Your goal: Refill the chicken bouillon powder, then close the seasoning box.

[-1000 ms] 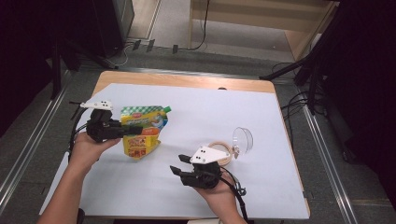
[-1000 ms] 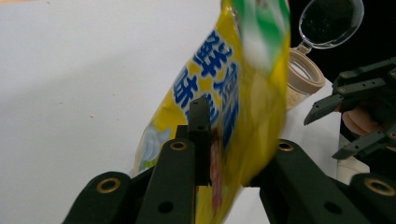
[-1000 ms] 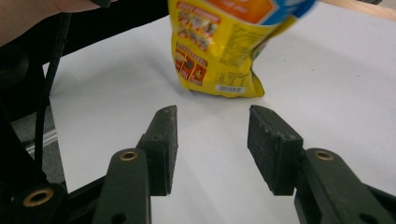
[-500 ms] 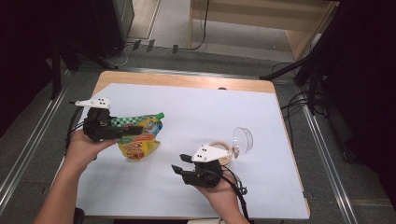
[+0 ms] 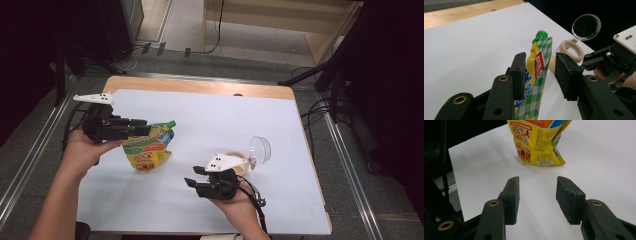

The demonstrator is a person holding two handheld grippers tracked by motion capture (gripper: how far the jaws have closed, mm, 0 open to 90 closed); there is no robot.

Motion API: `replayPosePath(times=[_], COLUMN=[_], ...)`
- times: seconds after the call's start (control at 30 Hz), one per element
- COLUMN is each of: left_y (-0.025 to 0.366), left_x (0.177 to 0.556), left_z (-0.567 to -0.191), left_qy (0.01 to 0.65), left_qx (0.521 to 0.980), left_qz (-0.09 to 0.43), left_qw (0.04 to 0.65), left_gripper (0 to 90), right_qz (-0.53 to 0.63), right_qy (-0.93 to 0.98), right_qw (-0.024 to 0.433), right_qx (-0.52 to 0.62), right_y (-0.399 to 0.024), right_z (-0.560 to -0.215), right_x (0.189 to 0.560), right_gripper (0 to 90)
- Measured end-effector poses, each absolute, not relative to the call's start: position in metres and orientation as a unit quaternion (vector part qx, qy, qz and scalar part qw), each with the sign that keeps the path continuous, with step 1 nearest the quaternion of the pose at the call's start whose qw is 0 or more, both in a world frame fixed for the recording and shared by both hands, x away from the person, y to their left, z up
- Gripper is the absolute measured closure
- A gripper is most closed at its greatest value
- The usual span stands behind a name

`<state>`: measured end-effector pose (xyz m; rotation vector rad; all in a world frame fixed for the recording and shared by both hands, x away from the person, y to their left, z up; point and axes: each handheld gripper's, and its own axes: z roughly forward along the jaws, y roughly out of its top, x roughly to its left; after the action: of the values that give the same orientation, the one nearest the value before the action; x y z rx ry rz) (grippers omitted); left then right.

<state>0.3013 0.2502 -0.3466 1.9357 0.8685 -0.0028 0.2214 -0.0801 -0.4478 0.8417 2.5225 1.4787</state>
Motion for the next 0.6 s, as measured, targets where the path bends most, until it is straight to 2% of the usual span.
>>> replayPosePath(times=[0.6], left_y=[0.263], left_x=[0.319], left_z=[-0.333], left_qy=[0.381], left_qx=[0.783], left_qz=[0.016], left_qw=[0.491], left_gripper=[58.9], right_qz=[0.486], right_qy=[0.828], right_qw=[0.041], right_qx=[0.275], right_y=[-0.087], right_z=[-0.439], right_x=[0.225], right_gripper=[55.1])
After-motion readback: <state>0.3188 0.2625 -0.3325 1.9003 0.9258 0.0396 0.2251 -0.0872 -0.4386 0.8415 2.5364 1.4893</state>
